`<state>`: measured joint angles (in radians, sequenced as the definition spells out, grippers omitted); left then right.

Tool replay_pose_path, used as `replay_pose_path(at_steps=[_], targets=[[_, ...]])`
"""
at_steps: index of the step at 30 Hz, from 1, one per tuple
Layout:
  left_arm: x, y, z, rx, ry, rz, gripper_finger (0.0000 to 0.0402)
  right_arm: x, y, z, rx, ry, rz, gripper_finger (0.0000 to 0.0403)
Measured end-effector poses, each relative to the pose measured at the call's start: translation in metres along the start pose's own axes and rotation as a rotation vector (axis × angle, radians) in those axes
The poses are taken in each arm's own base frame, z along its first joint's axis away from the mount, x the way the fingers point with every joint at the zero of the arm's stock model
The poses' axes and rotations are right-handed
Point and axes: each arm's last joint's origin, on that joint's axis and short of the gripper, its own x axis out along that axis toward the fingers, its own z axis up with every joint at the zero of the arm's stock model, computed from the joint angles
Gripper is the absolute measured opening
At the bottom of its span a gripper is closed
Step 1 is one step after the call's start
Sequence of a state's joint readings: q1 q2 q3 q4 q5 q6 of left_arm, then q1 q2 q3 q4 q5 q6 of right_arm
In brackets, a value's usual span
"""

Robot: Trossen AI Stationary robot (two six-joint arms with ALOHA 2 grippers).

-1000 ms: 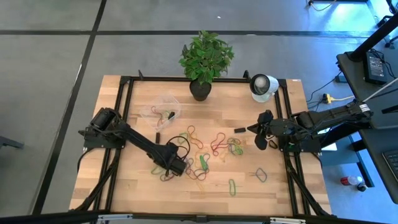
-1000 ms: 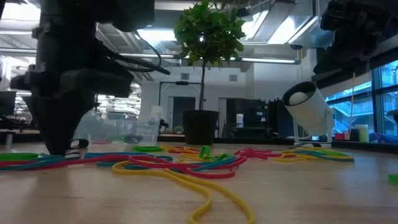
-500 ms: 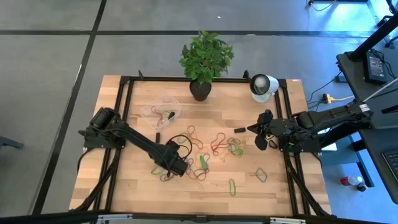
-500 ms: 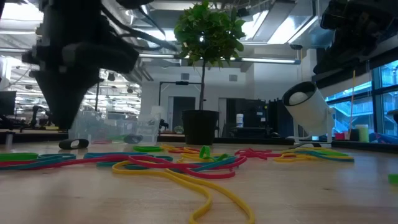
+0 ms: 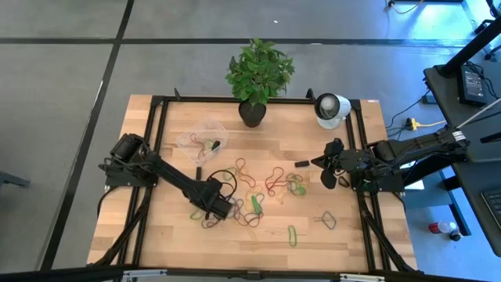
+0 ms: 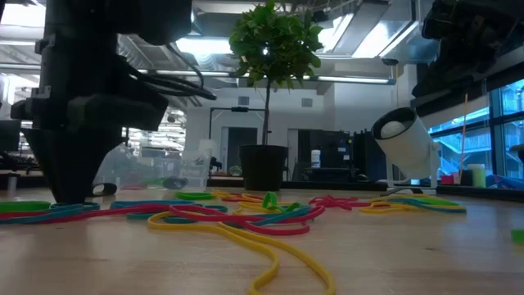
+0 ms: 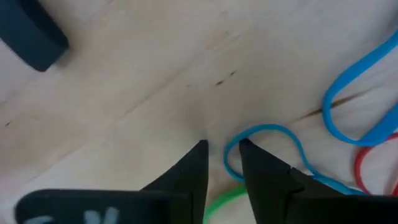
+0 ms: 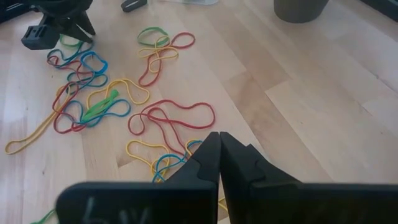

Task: Pick and place rubber bands into bin
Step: Put the blue rubber band into the transparent bin

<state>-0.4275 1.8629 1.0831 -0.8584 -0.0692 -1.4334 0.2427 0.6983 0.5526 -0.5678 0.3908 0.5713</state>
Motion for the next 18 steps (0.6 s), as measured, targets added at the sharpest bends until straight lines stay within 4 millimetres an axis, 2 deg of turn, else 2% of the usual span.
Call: replay_pose_path(at_steps=[4,6,12,16,18], targets=[[0.001,0.0,-0.001,0.007,0.001,-0.006,0.0021,0.0,0.0,0.0,0.0,-0.002,0.001,0.0012],[0.001,0.0,-0.001,0.01,0.002,-0.003,0.0007,0.0,0.0,0.0,0.0,-0.003,0.001,0.0012],[-0.013,-0.006,-0.001,0.015,-0.034,-0.016,0.0002,0.0,0.0,0.0,0.002,-0.003,0.001,0.0012],[-0.046,-0.01,0.005,0.026,-0.126,-0.06,0.0002,0.0,0.0,0.001,0.004,-0.007,0.003,0.0012],[-0.056,-0.012,0.008,0.047,-0.167,-0.074,0.0002,0.0,0.001,0.001,0.005,-0.011,0.006,0.0012]])
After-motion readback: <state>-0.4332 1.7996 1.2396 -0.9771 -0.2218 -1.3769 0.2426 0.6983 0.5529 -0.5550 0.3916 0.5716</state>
